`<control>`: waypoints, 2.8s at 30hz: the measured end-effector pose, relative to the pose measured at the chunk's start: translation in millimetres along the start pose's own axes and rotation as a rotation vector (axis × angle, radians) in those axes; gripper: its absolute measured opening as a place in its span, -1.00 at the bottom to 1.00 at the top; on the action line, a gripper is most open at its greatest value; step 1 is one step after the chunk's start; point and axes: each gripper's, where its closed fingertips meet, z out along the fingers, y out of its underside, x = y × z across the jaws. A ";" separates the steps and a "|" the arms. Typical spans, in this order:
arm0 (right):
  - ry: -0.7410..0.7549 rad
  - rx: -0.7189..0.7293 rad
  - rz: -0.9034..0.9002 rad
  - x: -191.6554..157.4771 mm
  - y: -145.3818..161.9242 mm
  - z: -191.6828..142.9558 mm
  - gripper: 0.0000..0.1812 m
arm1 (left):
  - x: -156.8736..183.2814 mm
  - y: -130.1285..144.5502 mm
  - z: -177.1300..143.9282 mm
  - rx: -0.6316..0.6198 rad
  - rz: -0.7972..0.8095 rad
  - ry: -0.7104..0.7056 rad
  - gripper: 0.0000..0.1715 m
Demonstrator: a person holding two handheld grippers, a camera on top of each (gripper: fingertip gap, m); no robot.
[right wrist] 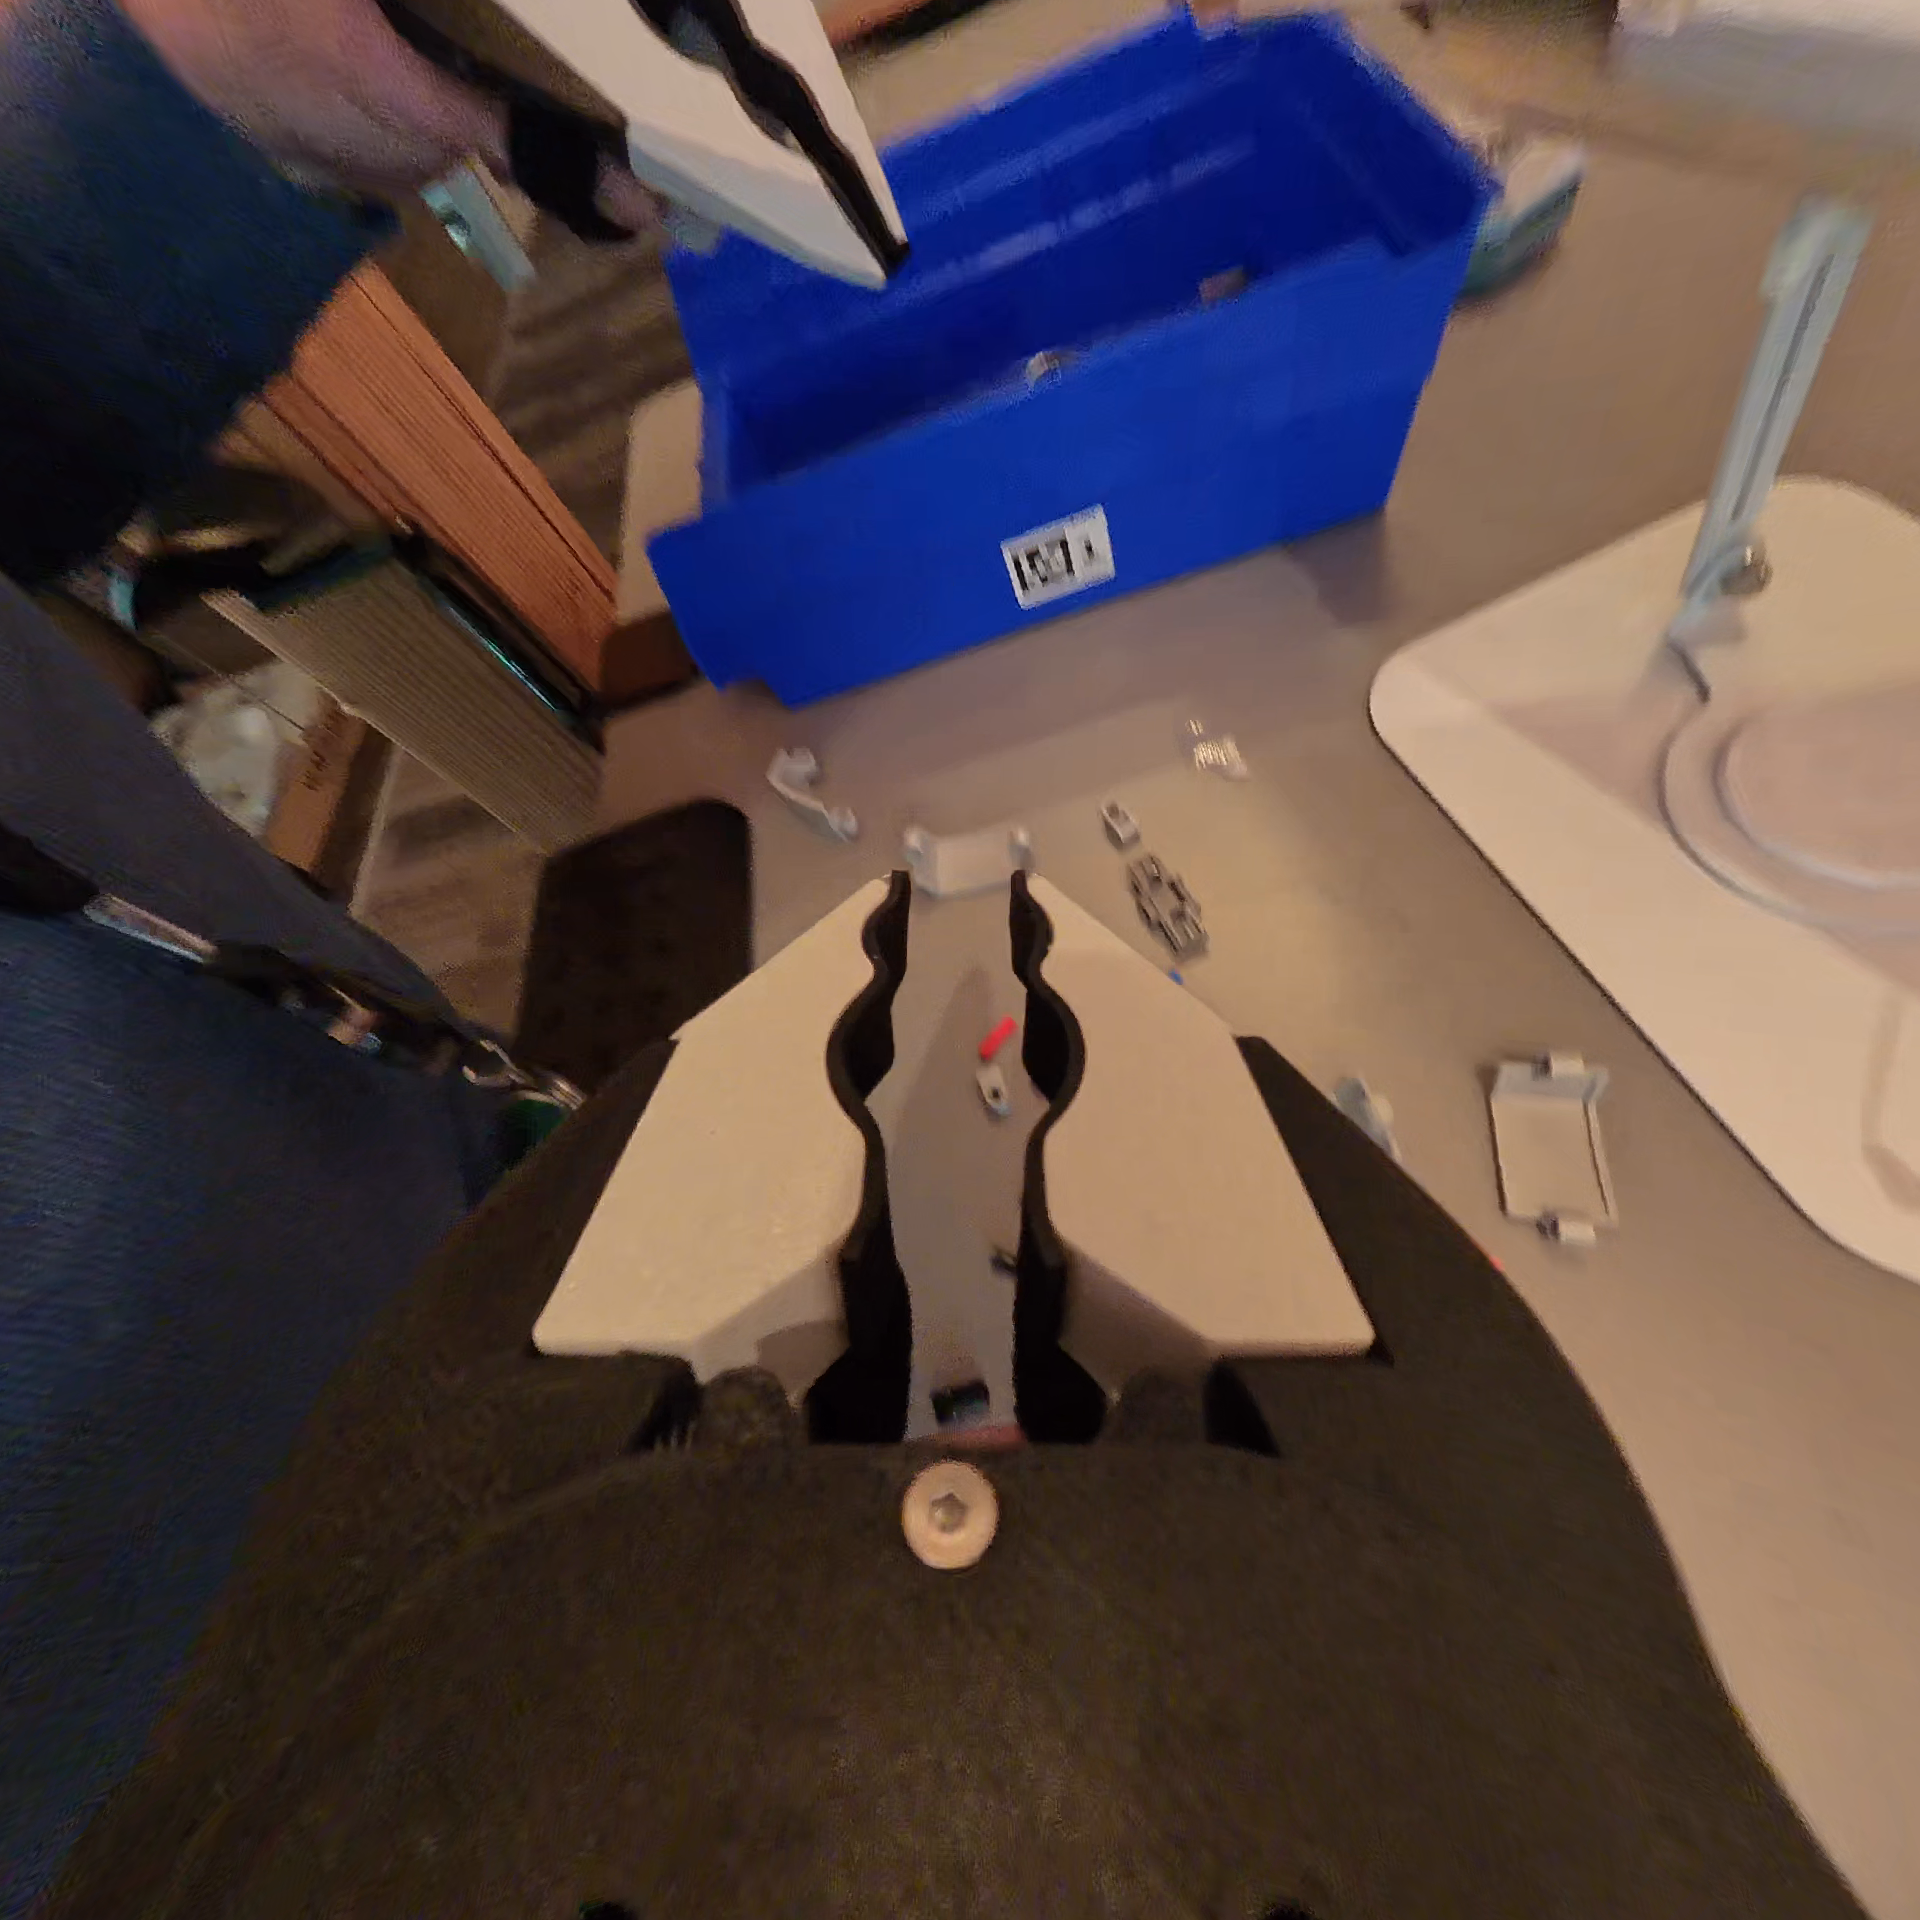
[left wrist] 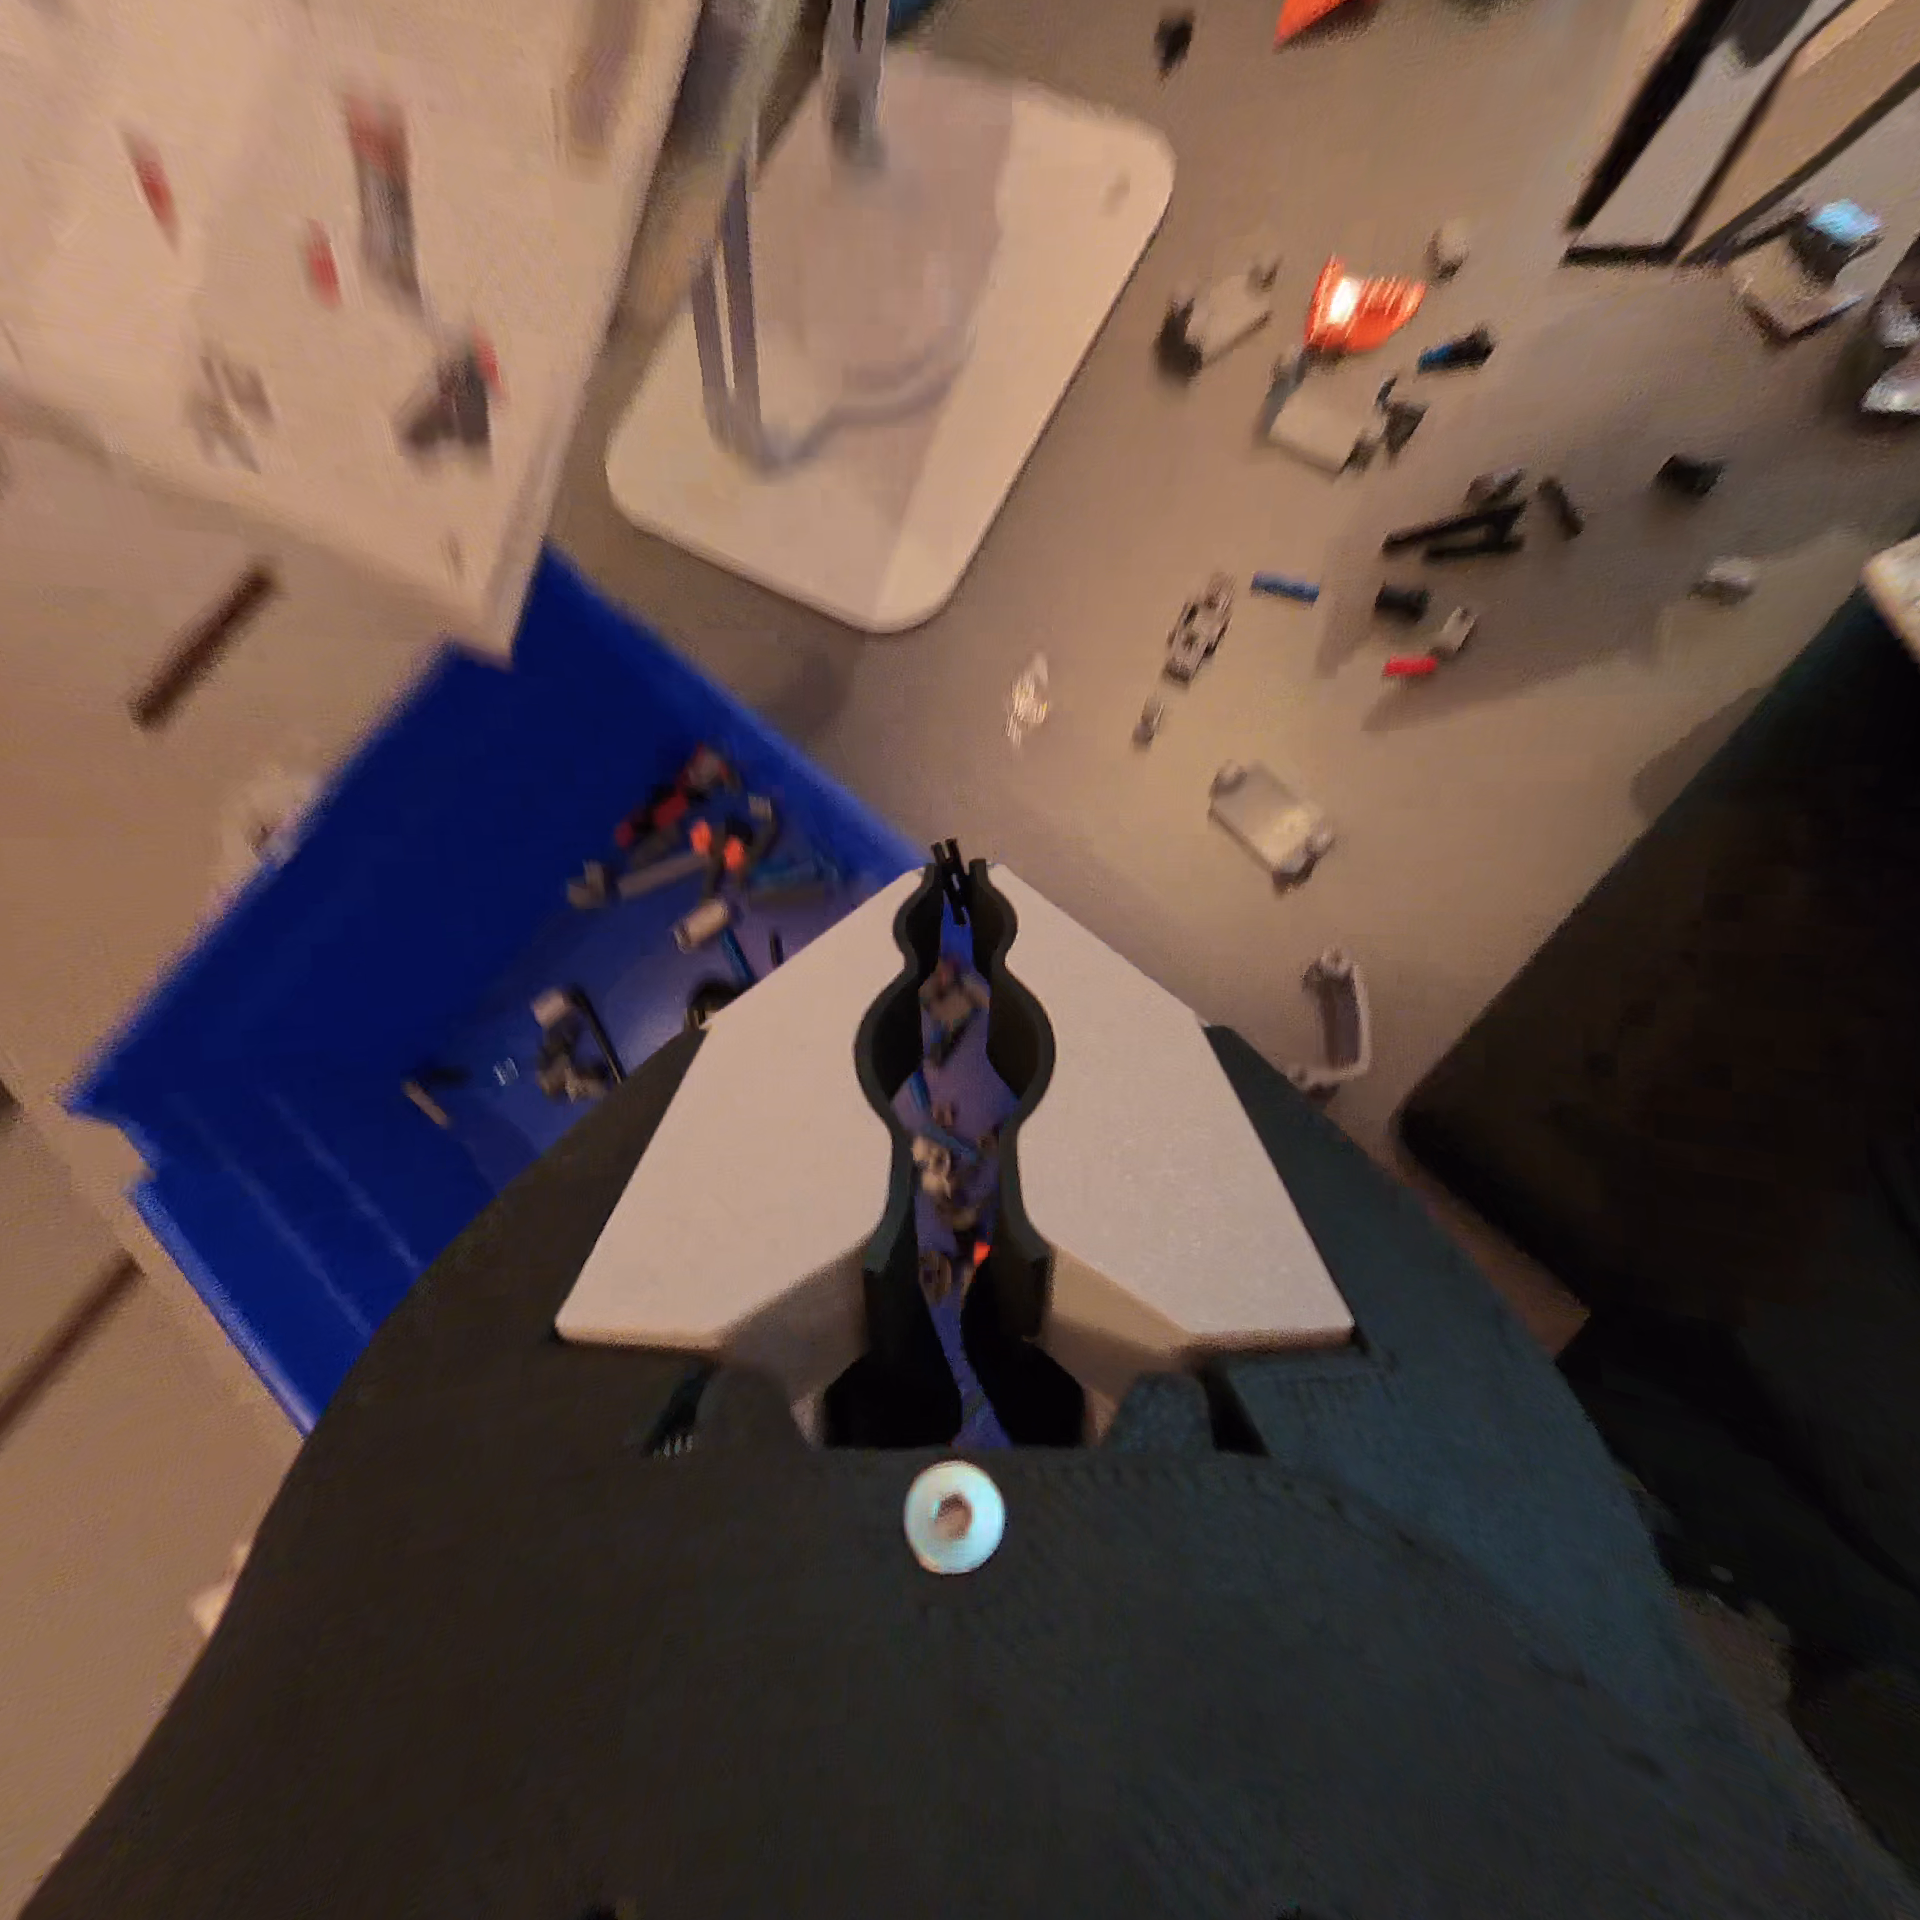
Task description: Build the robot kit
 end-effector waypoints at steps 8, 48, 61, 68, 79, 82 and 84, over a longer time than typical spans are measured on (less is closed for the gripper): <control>-0.104 0.250 0.097 -10.9 -58.0 -15.7 -0.85 | 80.2 -114.1 30.3 0.267 0.318 0.099 -0.96; -0.104 0.430 0.271 1.9 -17.7 -107.5 -0.93 | 168.7 -196.1 81.4 0.330 0.605 0.132 -0.97; -0.031 0.417 0.279 17.5 15.8 -118.4 -0.97 | 125.1 -125.1 132.1 0.055 0.276 0.200 -0.77; -0.008 0.402 0.288 24.4 35.4 -118.9 -0.97 | 96.3 -100.4 192.3 -0.064 0.238 0.144 -0.77; 0.010 0.394 0.299 29.4 50.9 -123.3 -0.97 | 79.7 -120.7 237.3 -0.056 0.230 0.163 -0.76; 0.009 0.390 0.297 30.9 51.1 -121.8 -0.97 | 85.8 -115.6 241.0 -0.087 0.182 0.203 -0.89; 0.010 0.386 0.293 31.7 50.0 -120.3 -0.97 | 88.0 -109.0 242.8 -0.106 0.163 0.204 -0.95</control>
